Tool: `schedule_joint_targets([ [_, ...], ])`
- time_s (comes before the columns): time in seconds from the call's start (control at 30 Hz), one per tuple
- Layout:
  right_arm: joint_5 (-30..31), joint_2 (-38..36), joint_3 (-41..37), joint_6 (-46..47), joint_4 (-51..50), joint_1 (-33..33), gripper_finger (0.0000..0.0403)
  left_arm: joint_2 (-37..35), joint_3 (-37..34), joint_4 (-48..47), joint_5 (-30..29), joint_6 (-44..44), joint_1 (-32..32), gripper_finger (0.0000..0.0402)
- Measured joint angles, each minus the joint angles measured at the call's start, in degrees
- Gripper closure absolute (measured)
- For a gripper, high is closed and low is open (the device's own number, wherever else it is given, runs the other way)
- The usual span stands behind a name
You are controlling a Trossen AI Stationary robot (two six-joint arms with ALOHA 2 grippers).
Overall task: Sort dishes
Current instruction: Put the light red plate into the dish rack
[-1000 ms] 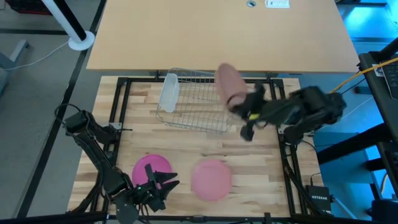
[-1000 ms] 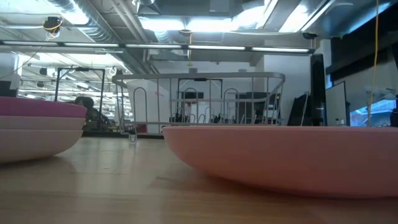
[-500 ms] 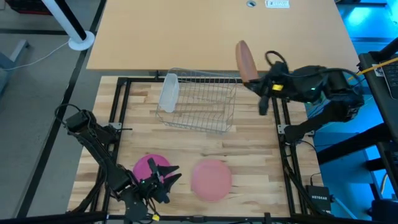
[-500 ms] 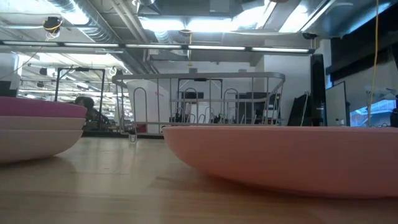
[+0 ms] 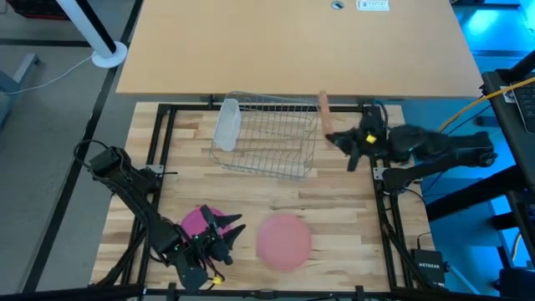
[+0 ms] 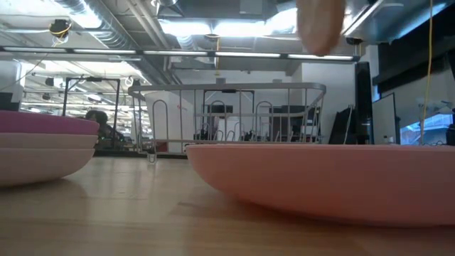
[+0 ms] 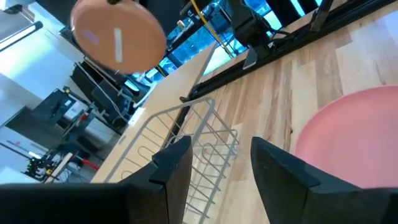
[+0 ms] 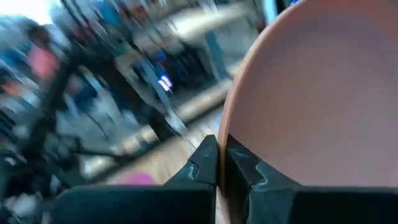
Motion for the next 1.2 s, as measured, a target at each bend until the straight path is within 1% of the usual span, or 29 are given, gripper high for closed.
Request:
schedule_joint_targets([
  [0.07,0.1,-1.2,-7.6,-2.0,15.6,0.0,0.0394,0.0,0.0,0.0,0.0,0.0,0.1,0.0247],
  [0.13,0.2,-1.6,-13.9,-1.8,27.9,0.0,0.0394,0.0,0.0,0.1,0.0,-0.4,0.1,0.0247],
  [0.23,0.7,-0.4,-21.5,2.2,37.7,0.0,0.0394,0.0,0.0,0.1,0.0,-1.8,0.1,0.0247],
  [0.3,1.3,0.8,-25.7,4.3,41.7,0.0,0.0394,0.0,0.0,0.0,0.0,-1.9,0.1,0.0247],
  [0.43,4.0,3.3,-31.4,8.5,52.4,0.0,0.0394,0.0,0.0,0.1,0.0,-1.9,0.2,0.0247],
  [0.53,4.9,5.9,-34.1,8.7,57.2,0.0,0.0394,0.0,0.0,0.1,0.0,-2.0,0.3,0.0247],
  [0.63,5.3,7.6,-34.8,8.8,61.7,0.0,0.0394,0.0,0.0,0.1,0.0,-1.9,0.5,0.0247],
  [0.77,6.6,10.8,-35.0,9.1,61.1,0.0,0.0394,0.0,0.0,0.1,0.0,-2.0,0.8,0.0247],
  [0.97,8.3,16.4,-35.0,11.9,61.7,0.0,0.0394,0.0,0.0,0.1,0.0,-2.0,1.2,0.0247],
  [1.2,9.5,20.4,-34.9,13.1,65.8,0.0,0.0394,0.0,0.0,0.1,0.0,-2.0,1.2,0.0247],
])
